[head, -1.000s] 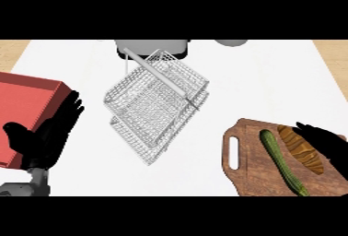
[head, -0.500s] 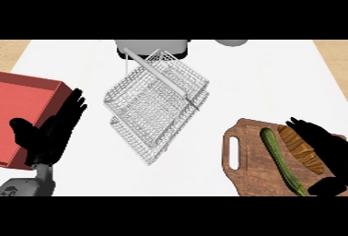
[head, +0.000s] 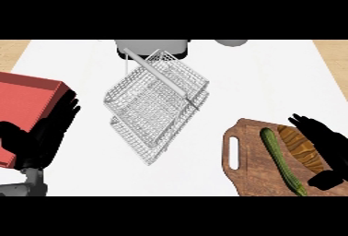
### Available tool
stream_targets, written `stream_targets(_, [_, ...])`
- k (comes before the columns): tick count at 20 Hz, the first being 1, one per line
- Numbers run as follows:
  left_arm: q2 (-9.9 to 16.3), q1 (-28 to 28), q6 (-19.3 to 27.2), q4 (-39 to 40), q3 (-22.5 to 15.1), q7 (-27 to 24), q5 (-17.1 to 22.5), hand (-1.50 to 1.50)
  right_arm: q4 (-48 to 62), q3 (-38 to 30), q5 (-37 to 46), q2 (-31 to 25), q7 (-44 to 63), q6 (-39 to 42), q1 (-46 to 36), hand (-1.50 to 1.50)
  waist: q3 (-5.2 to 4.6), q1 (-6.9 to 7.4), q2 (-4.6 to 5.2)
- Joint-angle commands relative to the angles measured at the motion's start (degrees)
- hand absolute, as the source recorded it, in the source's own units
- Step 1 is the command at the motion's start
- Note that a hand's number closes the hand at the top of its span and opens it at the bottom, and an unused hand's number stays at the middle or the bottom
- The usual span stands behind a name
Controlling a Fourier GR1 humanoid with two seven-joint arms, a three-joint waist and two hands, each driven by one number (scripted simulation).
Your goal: Pick the croissant from the cutting board and place it in the tiered basket
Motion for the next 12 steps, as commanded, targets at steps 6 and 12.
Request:
stream_targets(6, [-2.71, 0.12, 0.41, 1.78, 0.44, -2.04, -2.75, 0.00, 6.76, 3.00, 6.63, -1.06, -3.67, 2.76, -2.66, 1.50, 0.01, 0.07, 0.04])
stream_targets(12, [-1.06, 1.30, -3.65, 3.81, 2.91, -4.58, -1.46, 0.00, 6.95, 5.23, 11.17, 1.47, -4.08, 0.02, -5.63, 1.50, -0.02, 0.11, 0.02])
